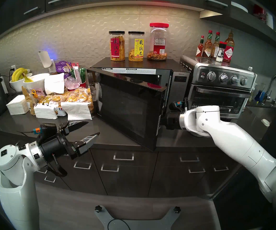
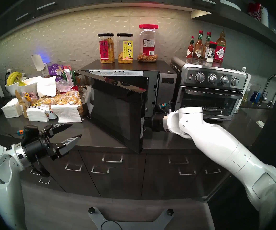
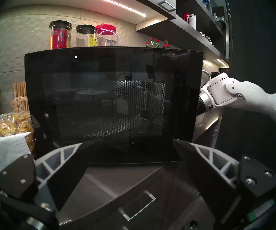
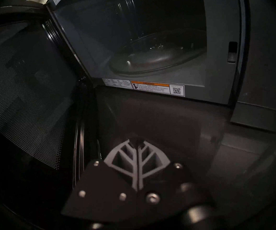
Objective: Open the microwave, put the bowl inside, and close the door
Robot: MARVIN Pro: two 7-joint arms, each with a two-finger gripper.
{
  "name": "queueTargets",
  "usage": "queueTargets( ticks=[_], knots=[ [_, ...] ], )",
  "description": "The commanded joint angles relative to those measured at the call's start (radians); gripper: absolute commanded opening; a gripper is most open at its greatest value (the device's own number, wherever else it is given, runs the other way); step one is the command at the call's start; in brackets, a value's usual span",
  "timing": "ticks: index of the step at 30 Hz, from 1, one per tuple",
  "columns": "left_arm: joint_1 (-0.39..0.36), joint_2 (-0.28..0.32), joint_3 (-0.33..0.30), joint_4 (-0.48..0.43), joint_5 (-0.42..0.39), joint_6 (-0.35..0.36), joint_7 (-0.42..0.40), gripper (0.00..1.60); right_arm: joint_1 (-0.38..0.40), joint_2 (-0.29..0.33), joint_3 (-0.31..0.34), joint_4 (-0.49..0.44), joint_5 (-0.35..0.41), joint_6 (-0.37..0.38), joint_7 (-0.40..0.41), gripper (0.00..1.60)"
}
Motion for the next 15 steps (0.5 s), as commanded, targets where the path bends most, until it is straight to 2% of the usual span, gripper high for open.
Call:
queueTargets(
  ticks=[1, 15],
  knots=[
    [-0.002, 0.001, 0.002, -0.012, -0.003, 0.002, -0.003, 1.6, -0.009, 0.004, 0.003, -0.059, 0.006, -0.005, -0.001, 0.0],
    [-0.003, 0.0, 0.001, -0.012, -0.001, 0.003, -0.004, 1.6, -0.046, 0.015, 0.041, -0.124, 0.156, 0.044, -0.003, 0.0]
  ],
)
